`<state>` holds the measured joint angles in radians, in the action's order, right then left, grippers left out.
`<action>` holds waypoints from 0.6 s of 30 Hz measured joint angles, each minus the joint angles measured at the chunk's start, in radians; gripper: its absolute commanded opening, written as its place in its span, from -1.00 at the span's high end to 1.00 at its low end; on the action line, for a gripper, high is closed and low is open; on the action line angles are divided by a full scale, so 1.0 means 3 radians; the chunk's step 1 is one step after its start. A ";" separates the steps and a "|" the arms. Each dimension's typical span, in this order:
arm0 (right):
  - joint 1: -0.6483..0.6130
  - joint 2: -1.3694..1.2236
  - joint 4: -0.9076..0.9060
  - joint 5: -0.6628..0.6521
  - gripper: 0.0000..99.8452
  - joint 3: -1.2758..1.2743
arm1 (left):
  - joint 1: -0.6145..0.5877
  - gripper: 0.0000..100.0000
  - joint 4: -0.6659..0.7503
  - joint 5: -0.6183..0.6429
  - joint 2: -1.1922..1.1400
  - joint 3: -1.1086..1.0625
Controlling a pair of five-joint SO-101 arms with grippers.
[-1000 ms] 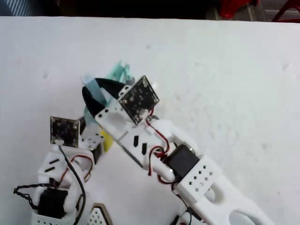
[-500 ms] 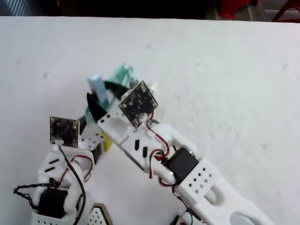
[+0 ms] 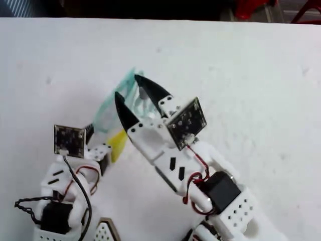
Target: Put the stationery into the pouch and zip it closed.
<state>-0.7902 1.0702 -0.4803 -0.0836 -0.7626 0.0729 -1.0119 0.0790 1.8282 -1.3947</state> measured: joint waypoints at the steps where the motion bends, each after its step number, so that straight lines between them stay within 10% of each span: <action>1: 0.0015 0.0000 -0.0051 0.0000 0.68 0.0005 | 0.0000 0.41 0.0000 0.0000 0.0000 0.0000; 18: 0.0317 0.0000 -0.0205 0.0000 0.89 0.0005 | 0.0000 0.41 0.0000 0.0000 0.0000 0.0000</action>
<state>-0.6951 1.0702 -0.5416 -0.0836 -0.7610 0.0729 -1.0119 0.0790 1.8282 -1.3947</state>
